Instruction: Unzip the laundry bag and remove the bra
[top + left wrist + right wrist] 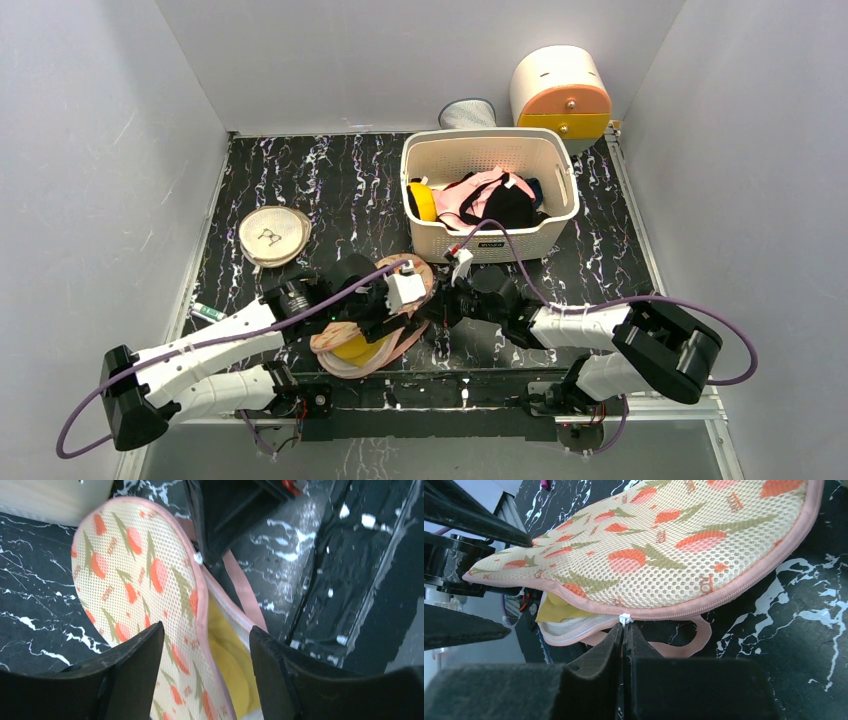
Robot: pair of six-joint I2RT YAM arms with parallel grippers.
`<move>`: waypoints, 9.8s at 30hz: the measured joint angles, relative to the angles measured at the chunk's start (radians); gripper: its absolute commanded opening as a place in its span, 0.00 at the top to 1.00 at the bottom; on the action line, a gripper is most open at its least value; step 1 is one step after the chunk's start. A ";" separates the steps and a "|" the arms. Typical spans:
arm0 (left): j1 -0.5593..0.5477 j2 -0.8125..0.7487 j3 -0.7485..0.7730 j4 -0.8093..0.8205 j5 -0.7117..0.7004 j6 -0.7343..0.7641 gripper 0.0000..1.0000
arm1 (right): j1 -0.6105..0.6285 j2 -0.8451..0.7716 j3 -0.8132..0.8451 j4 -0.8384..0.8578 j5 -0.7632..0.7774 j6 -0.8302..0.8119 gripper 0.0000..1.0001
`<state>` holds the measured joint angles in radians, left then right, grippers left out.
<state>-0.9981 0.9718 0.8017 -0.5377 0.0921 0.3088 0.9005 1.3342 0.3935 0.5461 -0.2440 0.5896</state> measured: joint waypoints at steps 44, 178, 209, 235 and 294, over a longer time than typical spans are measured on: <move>-0.006 0.011 -0.089 0.103 -0.154 0.099 0.93 | -0.171 -0.186 -0.082 -0.167 0.047 0.017 1.00; -0.190 0.104 -0.084 0.297 -0.359 -0.074 1.00 | -0.098 -0.299 -0.108 -0.127 0.014 -0.035 1.00; -0.186 -0.253 -0.114 0.198 -0.082 0.080 1.00 | -0.116 -0.158 -0.029 -0.092 -0.033 -0.067 0.98; -0.186 0.090 -0.194 0.378 -0.394 -0.121 0.84 | -0.122 -0.471 -0.021 -0.461 0.272 -0.134 0.51; 0.154 0.104 -0.272 0.229 -0.225 0.483 0.53 | -0.123 -0.554 -0.078 -0.476 0.266 -0.121 0.50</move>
<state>-0.8444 1.0760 0.5293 -0.3088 -0.1326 0.7921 0.7776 0.7807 0.3153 0.0704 0.0219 0.4686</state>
